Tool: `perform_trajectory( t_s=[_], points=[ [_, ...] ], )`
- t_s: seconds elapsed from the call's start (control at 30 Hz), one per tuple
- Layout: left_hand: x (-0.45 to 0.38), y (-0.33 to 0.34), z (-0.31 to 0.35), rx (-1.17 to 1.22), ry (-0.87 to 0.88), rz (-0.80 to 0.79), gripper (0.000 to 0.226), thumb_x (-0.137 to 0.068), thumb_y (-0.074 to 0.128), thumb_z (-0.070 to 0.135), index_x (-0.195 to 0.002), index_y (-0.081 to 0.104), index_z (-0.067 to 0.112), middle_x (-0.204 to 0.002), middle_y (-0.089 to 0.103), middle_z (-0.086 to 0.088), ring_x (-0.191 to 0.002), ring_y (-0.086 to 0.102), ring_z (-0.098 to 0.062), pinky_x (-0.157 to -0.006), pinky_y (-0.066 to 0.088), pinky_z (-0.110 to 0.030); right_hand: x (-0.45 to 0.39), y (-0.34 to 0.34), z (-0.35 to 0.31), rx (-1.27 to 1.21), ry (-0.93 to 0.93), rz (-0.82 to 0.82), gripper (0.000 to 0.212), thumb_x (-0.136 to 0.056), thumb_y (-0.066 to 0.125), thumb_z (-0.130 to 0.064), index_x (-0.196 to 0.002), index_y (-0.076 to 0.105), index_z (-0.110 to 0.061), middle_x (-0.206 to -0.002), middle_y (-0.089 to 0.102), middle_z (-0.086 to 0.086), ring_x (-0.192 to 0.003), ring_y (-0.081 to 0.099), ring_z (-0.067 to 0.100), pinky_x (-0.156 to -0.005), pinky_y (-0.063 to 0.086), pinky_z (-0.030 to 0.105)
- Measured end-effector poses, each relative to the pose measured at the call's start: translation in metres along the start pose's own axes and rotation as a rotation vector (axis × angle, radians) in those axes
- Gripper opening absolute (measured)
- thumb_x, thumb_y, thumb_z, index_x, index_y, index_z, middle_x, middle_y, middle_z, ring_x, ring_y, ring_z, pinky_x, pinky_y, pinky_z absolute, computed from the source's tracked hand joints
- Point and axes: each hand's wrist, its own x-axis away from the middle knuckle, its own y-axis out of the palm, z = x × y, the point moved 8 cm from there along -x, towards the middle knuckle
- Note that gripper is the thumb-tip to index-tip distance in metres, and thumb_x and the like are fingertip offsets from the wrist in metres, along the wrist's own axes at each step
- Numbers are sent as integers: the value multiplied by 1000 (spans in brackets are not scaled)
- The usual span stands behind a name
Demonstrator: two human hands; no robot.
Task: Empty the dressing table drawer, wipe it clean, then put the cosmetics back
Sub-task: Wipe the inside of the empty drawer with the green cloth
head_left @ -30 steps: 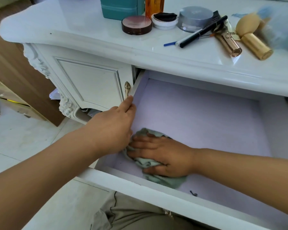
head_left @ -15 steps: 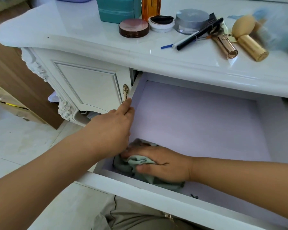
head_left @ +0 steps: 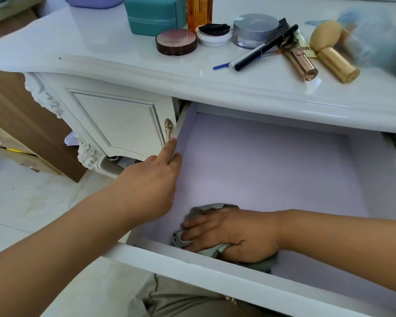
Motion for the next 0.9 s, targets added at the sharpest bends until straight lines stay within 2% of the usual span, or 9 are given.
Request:
perform_trajectory(
  t_s=[0.1, 0.23, 0.3, 0.4, 0.5, 0.57, 0.67, 0.8, 0.9],
  points=[
    [-1, 1, 1, -46, 26, 26, 55, -96, 34, 29, -144, 11, 13, -155, -14, -9, -129, 33, -27, -92, 41, -34, 25, 3, 5, -18, 8, -8, 53, -80, 42, -5, -132, 51, -11, -145, 42, 6, -141, 24, 14, -117, 6, 19],
    [-2, 3, -1, -33, 16, 80, 59, -95, 38, 30, -145, 14, 9, -156, -6, -16, -144, 4, -27, -111, 23, -35, 63, 9, 10, -5, 46, -24, 55, -82, 40, -9, -136, 47, -16, -148, 39, 0, -142, 18, 7, -117, -1, 18],
    [-1, 0, -1, -62, 80, 189, 62, -86, 59, 25, -137, 34, 0, -150, 17, -28, -139, 21, -38, -104, 36, -44, 77, 11, 11, -16, 74, -42, 57, -83, 44, -6, -138, 43, -21, -150, 34, -6, -142, 12, 2, -115, -7, 17],
    [-2, 3, -7, -37, 117, 231, 60, -56, 84, 10, -108, 60, -8, -123, 51, -37, -109, 56, -49, -70, 53, -56, 96, 13, 14, -22, 115, -70, 59, -83, 49, -4, -139, 42, -23, -150, 31, -9, -142, 8, -2, -113, -10, 15],
    [-4, 8, -9, -65, 130, 240, 59, -54, 83, 12, -105, 60, -5, -118, 55, -37, -103, 59, -49, -66, 53, -56, 113, 14, 16, 2, 135, -90, 61, -79, 52, -3, -137, 45, -21, -149, 34, -7, -142, 11, -1, -114, -10, 15],
    [-7, 12, -11, -60, 141, 278, 55, -64, 68, 24, -112, 52, 2, -122, 53, -35, -107, 57, -49, -71, 52, -56, 127, 15, 19, 25, 163, -92, 61, -79, 53, -3, -136, 46, -22, -148, 37, -8, -142, 12, -2, -114, -9, 17],
    [-9, 15, -9, -38, 180, 322, 57, -72, 39, 41, -119, 45, 9, -129, 49, -31, -120, 45, -42, -81, 48, -55, 148, 14, 21, 34, 207, -93, 61, -77, 52, -1, -134, 50, -23, -146, 41, -10, -141, 13, -3, -113, -7, 18],
    [-13, 18, -7, -14, 193, 306, 64, -72, 35, 49, -123, 42, 11, -133, 46, -28, -143, -2, -18, -94, 42, -50, 165, 6, 19, 11, 258, -102, 61, -73, 48, 7, -127, 57, -20, -141, 48, -6, -140, 25, 3, -116, 7, 23],
    [-14, 19, -1, 37, 243, 233, 63, -82, 29, 55, -125, 42, 11, -135, 46, -25, -141, -14, -5, -113, 13, -31, 171, -2, 16, 10, 301, -82, 59, -73, 46, 5, -125, 59, -20, -139, 51, -4, -137, 32, 8, -116, 21, 25]
  ],
)
